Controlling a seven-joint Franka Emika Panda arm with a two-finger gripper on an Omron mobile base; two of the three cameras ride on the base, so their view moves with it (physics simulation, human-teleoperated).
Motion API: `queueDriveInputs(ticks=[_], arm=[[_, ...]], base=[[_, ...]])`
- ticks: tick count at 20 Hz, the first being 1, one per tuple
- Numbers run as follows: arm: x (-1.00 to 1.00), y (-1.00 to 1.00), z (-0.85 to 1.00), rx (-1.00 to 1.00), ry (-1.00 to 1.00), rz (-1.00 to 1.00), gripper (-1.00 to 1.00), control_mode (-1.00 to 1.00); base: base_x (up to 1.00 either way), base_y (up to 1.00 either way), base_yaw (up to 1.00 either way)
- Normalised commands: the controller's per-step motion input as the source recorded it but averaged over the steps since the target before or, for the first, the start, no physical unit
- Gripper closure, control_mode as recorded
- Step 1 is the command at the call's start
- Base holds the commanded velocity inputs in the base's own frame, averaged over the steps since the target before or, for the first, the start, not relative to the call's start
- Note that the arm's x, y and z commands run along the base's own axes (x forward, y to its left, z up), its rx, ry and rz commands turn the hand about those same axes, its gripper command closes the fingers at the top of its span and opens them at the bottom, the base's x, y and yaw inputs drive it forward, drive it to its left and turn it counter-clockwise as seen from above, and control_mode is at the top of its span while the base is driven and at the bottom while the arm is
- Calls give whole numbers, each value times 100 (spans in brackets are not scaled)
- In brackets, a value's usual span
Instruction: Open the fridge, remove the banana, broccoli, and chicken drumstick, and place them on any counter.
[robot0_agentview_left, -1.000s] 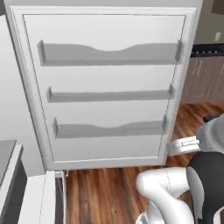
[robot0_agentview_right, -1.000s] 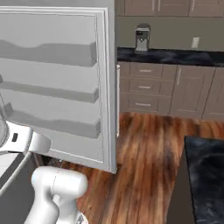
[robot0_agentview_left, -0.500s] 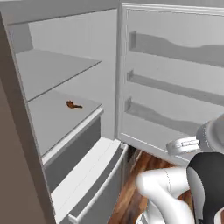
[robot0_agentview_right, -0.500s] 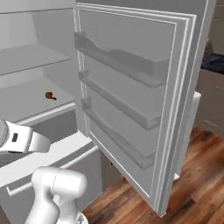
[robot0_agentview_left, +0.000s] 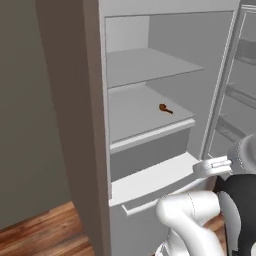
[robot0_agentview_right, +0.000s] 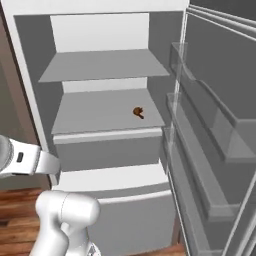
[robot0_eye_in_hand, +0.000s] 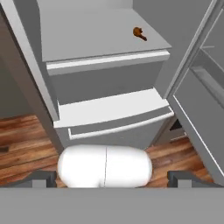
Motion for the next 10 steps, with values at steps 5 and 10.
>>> queueDriveInputs(ticks=[5, 10], arm=[[0, 0, 0, 0, 0, 0, -100, 100], [0, 0, 0, 0, 0, 0, -100, 100]], base=[[37, -22, 14], [65, -20, 6]])
